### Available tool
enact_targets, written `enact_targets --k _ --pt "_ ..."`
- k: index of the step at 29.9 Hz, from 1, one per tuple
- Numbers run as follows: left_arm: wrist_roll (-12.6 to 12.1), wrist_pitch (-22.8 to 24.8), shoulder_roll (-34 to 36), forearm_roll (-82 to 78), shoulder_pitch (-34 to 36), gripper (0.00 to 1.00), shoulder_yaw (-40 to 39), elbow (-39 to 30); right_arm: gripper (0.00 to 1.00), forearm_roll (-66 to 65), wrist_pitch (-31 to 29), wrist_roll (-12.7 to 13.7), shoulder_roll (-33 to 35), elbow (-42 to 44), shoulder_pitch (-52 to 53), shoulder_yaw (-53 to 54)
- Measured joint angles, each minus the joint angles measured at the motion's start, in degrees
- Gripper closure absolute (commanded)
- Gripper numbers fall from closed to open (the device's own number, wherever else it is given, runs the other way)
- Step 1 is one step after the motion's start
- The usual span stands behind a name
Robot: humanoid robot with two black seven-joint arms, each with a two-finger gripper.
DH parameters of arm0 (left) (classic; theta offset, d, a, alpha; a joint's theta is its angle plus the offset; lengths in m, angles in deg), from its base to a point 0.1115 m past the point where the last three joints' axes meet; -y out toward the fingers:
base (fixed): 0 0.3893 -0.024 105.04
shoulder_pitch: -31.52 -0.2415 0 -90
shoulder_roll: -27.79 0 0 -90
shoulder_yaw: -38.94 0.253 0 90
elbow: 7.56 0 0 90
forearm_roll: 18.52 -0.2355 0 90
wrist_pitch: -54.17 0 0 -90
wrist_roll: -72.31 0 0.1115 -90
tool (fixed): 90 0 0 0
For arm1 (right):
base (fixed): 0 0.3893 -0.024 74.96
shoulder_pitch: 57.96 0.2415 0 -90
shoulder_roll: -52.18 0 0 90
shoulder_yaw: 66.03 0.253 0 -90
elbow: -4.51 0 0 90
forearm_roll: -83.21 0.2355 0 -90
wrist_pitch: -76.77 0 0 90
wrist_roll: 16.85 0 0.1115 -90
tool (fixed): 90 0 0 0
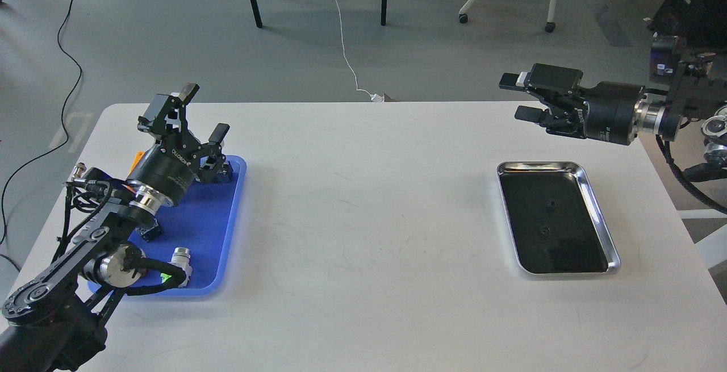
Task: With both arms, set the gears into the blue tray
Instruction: 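Move the right gripper over the metal tray, then lower the right gripper into the metal tray toward a small black part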
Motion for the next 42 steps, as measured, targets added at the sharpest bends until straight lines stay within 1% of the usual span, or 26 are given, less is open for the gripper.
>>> enact_targets --k 3,4,7,11,13,16,18,20,25,35,40,42 --pt "0.09 0.02 -0.17 0.21 -0.12 0.01 -0.41 -0.05 0.02 -16.36 0.06 0.00 0.14 0.20 7.65 -8.51" --pt "0.09 0.02 -0.19 0.23 -0.15 0.01 -0.46 -0.05 0.02 -19.00 0.09 0.00 0.19 0.25 8.70 -9.76" --pt "0.09 0.02 -0.22 0.27 -0.16 0.01 -0.54 -0.05 0.02 -21.94 0.16 0.00 0.17 0.27 9.88 -11.13" --pt "0.10 0.02 -0.22 0.27 -0.16 0.01 -0.55 -0.05 0.02 -22.36 0.17 0.00 0.14 0.29 10.05 -11.33" --pt "0.10 0.02 -0.22 0.27 -0.17 0.01 -0.55 -0.05 0.04 -22.43 0.19 0.00 0.12 0.32 10.07 -11.37" --pt "0.21 -0.03 -1.02 0.27 -0.40 0.01 -0.61 -0.50 0.04 -35.42 7.22 -0.01 -7.50 8.74 10.30 -24.32" --pt "0.21 -0.04 -1.24 0.27 -0.41 0.01 -0.63 -0.85 0.05 -38.51 9.96 0.01 -10.02 11.90 10.00 -28.31" --pt "0.21 -0.06 -1.33 0.27 -0.43 0.01 -0.63 -0.95 0.05 -39.35 11.11 0.01 -11.14 13.19 9.47 -29.70" --pt "0.17 -0.08 -1.31 0.26 -0.43 0.01 -0.64 -1.02 0.05 -39.33 11.54 0.00 -11.42 13.52 9.19 -30.14" --pt "0.13 -0.08 -1.27 0.17 -0.65 0.01 -0.58 -1.43 0.10 -38.79 13.03 0.00 -11.76 13.16 6.67 -30.15" --pt "0.10 -0.08 -1.20 0.17 -0.89 0.01 -0.62 -1.85 0.10 -36.41 13.99 0.00 -12.69 13.43 4.74 -30.15" --pt "0.10 -0.08 -1.19 0.17 -0.93 0.01 -0.63 -1.87 0.12 -35.52 14.09 0.00 -12.95 13.55 4.11 -30.15"
